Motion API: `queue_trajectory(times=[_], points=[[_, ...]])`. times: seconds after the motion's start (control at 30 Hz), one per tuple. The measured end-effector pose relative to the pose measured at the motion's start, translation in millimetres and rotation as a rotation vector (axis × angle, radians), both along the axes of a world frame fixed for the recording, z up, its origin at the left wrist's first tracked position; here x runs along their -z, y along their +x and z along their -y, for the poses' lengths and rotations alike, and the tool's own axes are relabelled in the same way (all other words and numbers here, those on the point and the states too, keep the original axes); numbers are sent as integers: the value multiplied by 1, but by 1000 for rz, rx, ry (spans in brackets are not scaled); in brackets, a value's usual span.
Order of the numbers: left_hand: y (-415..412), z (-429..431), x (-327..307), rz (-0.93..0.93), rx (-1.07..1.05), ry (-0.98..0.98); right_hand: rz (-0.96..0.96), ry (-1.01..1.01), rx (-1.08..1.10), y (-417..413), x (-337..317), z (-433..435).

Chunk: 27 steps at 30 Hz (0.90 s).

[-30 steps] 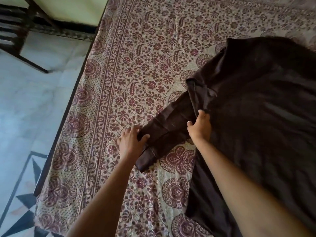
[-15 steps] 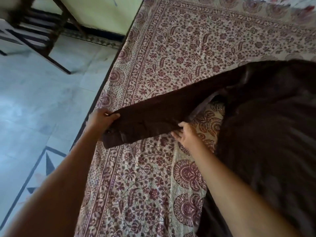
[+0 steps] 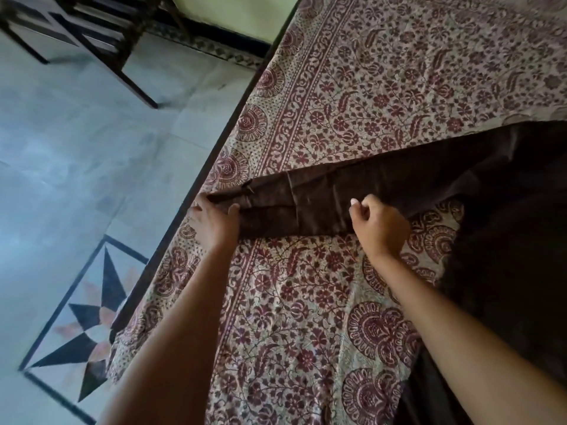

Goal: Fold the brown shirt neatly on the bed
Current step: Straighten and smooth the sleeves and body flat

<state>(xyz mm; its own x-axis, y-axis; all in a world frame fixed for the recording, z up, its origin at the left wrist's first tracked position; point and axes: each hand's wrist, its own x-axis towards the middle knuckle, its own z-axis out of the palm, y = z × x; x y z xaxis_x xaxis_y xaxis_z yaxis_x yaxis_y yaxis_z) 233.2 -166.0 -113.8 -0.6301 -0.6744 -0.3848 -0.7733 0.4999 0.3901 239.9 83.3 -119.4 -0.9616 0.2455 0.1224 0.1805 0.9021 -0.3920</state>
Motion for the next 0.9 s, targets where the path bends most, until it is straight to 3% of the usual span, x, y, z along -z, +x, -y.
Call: queue_trajectory(times=[0.07, 0.23, 0.33, 0.5, 0.73, 0.9], points=[[-4, 0, 3, -29, -44, 64, -29, 43, -149, -16, 3, 1], [-25, 18, -1, -228, -141, 147, 391, 179, -324, -47, 18, 0], [-46, 31, -10, -353, -202, 127, 486, 181, -369, -53, 28, 7], [-83, 44, -7, -406, -199, 124, 518, 182, -352, -73, 41, 14], [-89, 51, 17, -276, -52, 59, 464, 156, -346, -79, 53, 12], [-90, 16, 10, -178, 75, -211, 371, -120, -366, -76, 37, -22]])
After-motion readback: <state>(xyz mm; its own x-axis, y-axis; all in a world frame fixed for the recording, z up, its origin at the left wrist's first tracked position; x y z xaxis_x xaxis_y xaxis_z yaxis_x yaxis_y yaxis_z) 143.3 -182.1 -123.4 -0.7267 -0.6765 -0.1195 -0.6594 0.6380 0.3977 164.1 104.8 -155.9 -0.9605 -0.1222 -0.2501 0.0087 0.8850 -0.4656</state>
